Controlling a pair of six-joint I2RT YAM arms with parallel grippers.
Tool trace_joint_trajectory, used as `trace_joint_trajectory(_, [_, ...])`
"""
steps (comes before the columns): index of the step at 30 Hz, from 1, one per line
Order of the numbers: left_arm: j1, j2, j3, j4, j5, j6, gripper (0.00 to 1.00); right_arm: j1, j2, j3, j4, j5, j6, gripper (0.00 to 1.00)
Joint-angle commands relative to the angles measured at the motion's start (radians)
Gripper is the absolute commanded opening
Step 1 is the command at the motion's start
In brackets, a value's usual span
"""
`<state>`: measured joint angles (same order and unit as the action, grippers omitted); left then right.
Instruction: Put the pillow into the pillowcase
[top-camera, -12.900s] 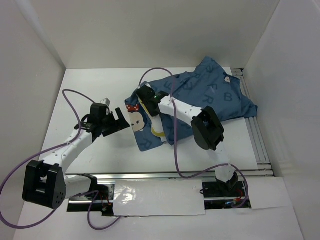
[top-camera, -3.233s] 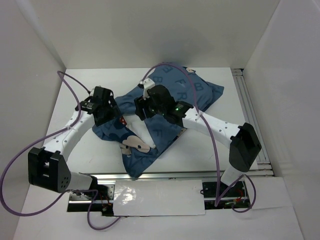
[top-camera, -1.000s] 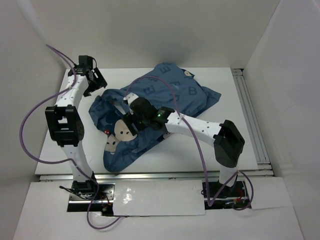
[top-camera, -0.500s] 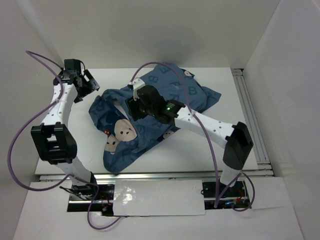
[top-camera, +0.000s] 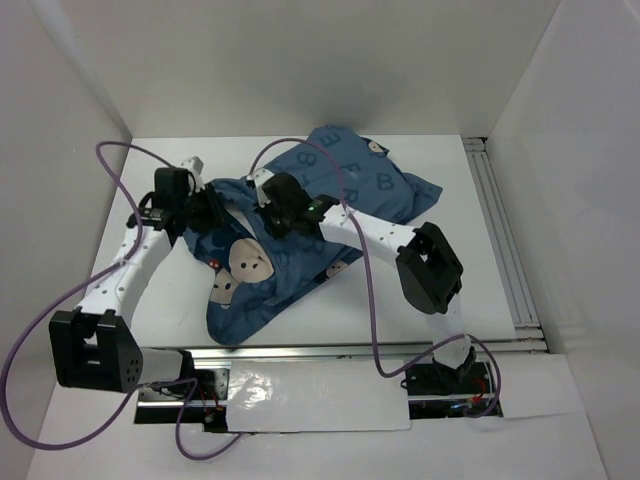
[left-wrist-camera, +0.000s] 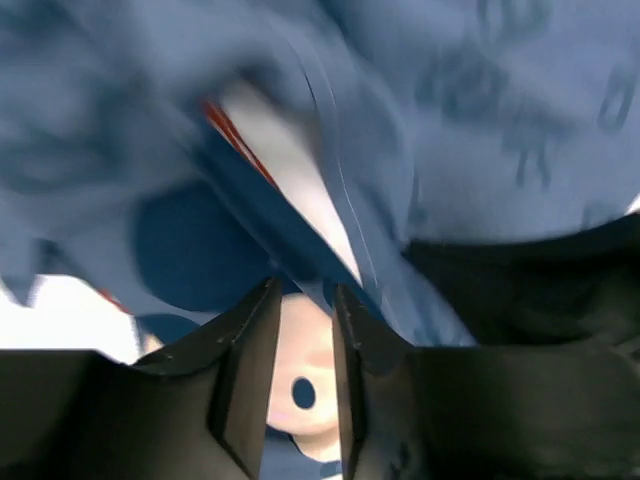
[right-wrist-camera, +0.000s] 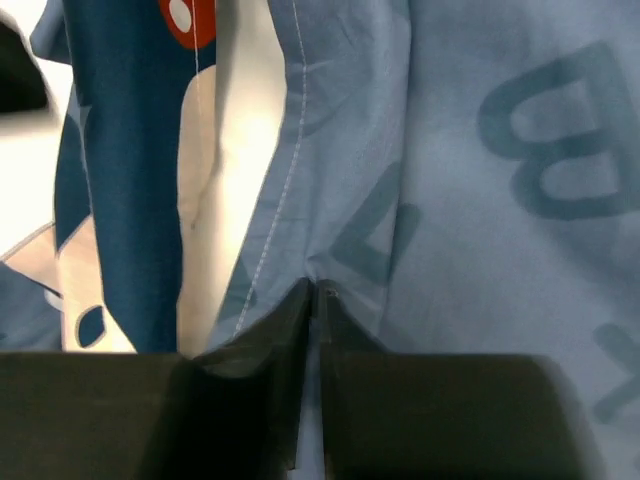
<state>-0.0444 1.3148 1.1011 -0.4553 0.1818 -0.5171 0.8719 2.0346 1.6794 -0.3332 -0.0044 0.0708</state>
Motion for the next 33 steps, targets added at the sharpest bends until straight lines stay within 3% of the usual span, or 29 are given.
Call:
trace_joint_trajectory(1, [-0.060,-0.011,-0.093,0.176,0.131,0.040,0.39,-0.005,-0.048,0.042,0.014,-0.039,0.000,0.02])
trace_joint_trajectory(10, [-0.140,0.185,-0.112,0.206,-0.029,-0.021,0.11,-0.005,-0.212,-0.050,0.017,-0.111,0.012,0.00])
trace_joint_trajectory(16, [-0.140,0.205,-0.112,0.213,-0.035,-0.034,0.11,-0.005,-0.258,-0.087,0.016,-0.141,0.011,0.00])
trace_joint_trajectory(24, [-0.149,0.257,-0.046,0.291,-0.087,-0.113,0.10,-0.025,-0.309,-0.081,0.043,-0.399,0.044,0.00])
trace_joint_trajectory(30, [-0.117,0.170,0.031,0.097,-0.214,-0.184,0.10,-0.034,-0.234,-0.058,0.082,-0.326,0.141,0.00])
trace_joint_trajectory(32, [-0.078,0.091,0.043,-0.018,-0.315,-0.252,0.17,-0.047,-0.202,-0.049,0.082,-0.313,0.161,0.00])
trace_joint_trajectory(33, [-0.068,0.065,0.052,-0.151,-0.359,-0.282,0.22,-0.057,-0.201,-0.049,0.107,-0.330,0.161,0.00])
